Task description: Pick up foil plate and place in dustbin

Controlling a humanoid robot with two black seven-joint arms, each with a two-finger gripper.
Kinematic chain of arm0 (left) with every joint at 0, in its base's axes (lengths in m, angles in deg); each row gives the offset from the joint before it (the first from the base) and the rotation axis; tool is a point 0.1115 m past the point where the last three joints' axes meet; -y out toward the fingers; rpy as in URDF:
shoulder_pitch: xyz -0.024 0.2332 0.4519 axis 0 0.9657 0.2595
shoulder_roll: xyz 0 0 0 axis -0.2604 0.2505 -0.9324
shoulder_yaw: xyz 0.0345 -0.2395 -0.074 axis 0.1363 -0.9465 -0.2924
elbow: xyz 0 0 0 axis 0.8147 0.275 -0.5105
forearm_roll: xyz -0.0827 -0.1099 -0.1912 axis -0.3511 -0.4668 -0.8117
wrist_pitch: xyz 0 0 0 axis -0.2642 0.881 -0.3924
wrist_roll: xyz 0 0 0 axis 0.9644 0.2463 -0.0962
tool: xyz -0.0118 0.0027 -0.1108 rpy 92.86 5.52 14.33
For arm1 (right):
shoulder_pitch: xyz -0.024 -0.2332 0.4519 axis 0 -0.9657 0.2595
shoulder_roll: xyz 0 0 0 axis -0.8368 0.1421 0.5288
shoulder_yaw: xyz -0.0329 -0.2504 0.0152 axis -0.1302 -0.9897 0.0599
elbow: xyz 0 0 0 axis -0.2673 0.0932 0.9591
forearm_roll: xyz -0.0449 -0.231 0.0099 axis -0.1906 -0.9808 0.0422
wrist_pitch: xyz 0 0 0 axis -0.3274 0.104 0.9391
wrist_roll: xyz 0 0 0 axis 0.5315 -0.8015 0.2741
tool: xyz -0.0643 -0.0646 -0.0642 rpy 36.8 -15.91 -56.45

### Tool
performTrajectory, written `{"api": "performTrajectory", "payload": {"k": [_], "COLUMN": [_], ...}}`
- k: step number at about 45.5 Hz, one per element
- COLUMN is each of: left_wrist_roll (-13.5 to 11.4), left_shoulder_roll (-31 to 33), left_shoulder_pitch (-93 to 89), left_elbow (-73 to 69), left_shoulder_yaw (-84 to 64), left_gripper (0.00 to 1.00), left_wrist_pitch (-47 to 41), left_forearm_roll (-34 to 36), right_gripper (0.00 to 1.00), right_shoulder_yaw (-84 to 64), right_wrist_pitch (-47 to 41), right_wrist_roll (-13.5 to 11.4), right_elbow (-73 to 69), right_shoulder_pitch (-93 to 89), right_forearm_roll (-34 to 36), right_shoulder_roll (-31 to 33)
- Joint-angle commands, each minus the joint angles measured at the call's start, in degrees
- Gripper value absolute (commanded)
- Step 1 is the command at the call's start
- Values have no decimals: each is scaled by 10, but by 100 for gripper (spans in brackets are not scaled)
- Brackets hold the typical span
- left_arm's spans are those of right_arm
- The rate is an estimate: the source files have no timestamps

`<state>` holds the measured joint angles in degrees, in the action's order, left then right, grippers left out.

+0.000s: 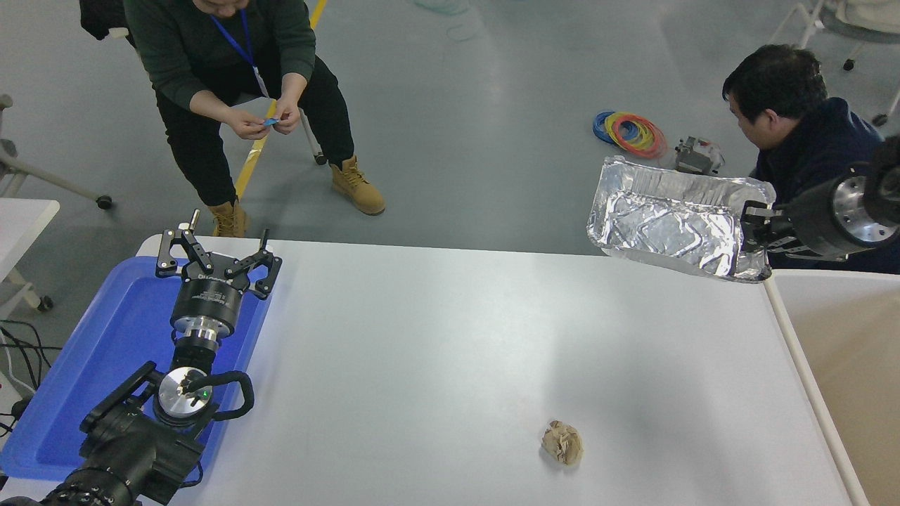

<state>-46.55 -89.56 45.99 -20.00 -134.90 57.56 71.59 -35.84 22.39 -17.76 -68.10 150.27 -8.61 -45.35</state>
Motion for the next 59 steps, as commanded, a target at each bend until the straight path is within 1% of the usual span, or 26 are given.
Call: {"api": "performTrajectory", "payload": {"k": [1,38,44,59], "left_wrist_roll": [1,1,0,1], "left_shoulder_roll": [-1,-1,0,-1], "left_shoulder_pitch": [0,0,0,0], "left_elbow": [0,0,0,0], "left_shoulder_yaw": [0,0,0,0], "left_gripper": [100,100,100,100], "left_wrist_pitch": [0,0,0,0], "left_forearm_roll": [0,0,0,0], "right_gripper": [0,0,0,0], "right_shoulder_yaw": [-23,-26,-39,-38], "right_wrist_pitch": [-30,-30,-29,-45], "right_wrist_roll": [0,0,0,2], "right_elbow": [-12,-1,63,251], "right_shoulder_pitch": [56,45,5,-149], "right_forearm_roll": [-26,-32,-44,-56], "right_shoulder_roll": [11,11,18,84]}}
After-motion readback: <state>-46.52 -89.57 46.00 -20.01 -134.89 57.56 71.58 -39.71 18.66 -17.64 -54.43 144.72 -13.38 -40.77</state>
